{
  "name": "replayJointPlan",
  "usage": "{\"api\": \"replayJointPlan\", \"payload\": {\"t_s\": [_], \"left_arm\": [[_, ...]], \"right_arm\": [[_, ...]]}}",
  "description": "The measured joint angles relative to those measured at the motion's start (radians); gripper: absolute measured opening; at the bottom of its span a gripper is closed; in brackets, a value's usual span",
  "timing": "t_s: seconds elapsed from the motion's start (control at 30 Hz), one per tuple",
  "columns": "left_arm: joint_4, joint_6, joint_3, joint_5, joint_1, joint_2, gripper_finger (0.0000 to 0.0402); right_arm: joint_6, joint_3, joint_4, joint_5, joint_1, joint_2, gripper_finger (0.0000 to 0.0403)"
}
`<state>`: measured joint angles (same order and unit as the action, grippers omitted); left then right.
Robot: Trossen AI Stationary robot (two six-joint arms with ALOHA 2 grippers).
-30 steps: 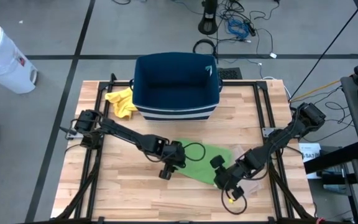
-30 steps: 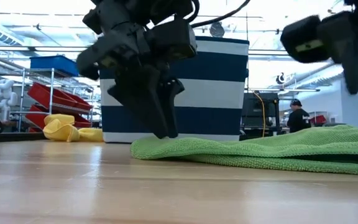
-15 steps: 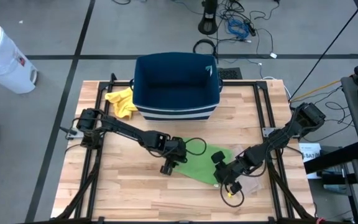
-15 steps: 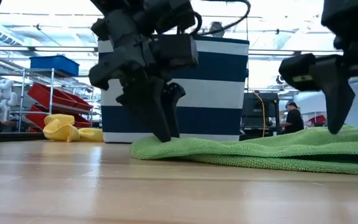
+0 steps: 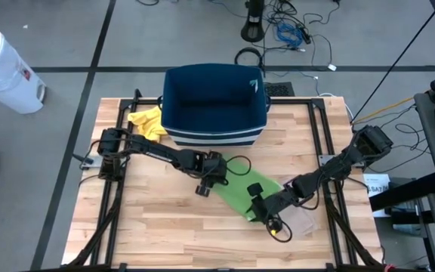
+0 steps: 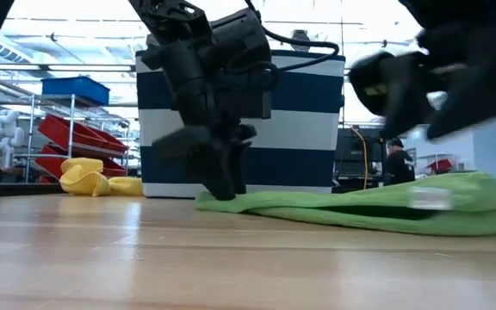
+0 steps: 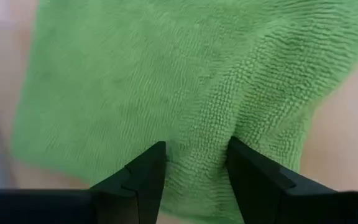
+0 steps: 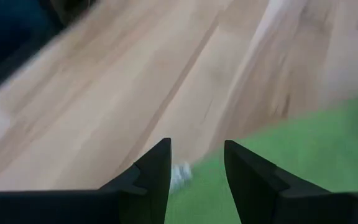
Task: Fold towel
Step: Fold the green towel
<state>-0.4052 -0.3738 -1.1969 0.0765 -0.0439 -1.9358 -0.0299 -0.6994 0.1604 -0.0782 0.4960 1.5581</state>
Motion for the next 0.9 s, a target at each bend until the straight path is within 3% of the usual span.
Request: {"api": "replayJointPlan", "payload": {"t_s": [0.17,0.47,0.7,0.9], "left_arm": [[-0.009,-0.054,0.002,0.139,0.020,0.006,0.0174],[0.070,-0.036,0.003,0.192,-0.050,0.117,0.0174],[0.214,-0.002,0.002,-0.083,-0.107,0.120,0.0174],[0.254,0.020,0.002,-0.095,-0.111,0.080,0.0174]], "right_arm": [[0.003,0.000,0.025,-0.032,-0.027,0.009,0.0134],[0.100,0.000,-0.202,-0.035,-0.019,-0.037,0.0134],[0.120,0.000,-0.330,-0.053,-0.014,-0.067,0.0134],[0.073,0.002,-0.444,-0.068,-0.028,-0.052,0.0134]]}}
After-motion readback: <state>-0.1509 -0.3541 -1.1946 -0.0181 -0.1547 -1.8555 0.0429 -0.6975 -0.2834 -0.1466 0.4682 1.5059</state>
